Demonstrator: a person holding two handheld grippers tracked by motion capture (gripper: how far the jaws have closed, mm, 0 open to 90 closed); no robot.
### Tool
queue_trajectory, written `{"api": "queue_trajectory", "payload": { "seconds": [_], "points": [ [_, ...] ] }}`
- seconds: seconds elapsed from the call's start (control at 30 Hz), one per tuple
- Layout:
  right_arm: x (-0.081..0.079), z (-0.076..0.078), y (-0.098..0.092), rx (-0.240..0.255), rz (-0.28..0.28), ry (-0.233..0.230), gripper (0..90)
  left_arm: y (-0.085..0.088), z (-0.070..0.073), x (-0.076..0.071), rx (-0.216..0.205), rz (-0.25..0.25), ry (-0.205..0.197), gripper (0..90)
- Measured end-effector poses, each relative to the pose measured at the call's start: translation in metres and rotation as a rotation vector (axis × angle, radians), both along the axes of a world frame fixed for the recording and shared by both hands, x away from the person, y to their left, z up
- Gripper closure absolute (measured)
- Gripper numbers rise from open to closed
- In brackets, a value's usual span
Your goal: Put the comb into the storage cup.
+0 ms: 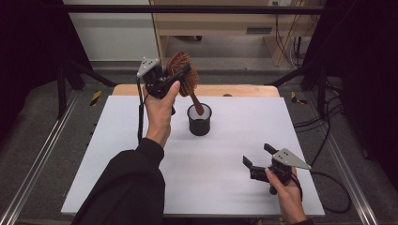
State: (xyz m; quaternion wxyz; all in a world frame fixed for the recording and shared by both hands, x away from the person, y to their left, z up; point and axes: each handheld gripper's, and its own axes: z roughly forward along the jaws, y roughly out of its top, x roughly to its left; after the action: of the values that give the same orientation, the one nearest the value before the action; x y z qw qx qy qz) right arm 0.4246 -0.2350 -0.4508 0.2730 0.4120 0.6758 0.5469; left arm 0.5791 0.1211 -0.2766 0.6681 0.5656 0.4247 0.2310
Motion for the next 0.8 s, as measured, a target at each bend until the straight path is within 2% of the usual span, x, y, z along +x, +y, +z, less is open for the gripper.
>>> {"api": "queue_trajectory", "payload": {
  "seconds": [0.07,0.4,0.57,0.7,0.8],
  "points": [
    [0.000,0.000,0.000,0.007,-0.003,0.002,3.9,-0.002,-0.002,0.002,-0.002,0.005,0.000,50.9],
    [0.000,-0.001,0.001,0.005,0.001,0.003,3.9,-0.008,-0.020,0.018,0.056,0.015,0.013,50.9],
    [0.001,-0.001,0.001,0.000,0.003,0.002,3.7,-0.010,-0.027,0.024,0.061,0.014,0.025,50.8],
    [0.001,-0.001,0.002,-0.002,0.006,0.002,3.7,-0.012,-0.031,0.025,0.050,0.007,0.038,50.8],
    [0.000,0.000,0.002,-0.006,0.008,0.002,3.7,-0.013,-0.033,0.025,0.070,0.015,0.034,50.8]
  ]
}}
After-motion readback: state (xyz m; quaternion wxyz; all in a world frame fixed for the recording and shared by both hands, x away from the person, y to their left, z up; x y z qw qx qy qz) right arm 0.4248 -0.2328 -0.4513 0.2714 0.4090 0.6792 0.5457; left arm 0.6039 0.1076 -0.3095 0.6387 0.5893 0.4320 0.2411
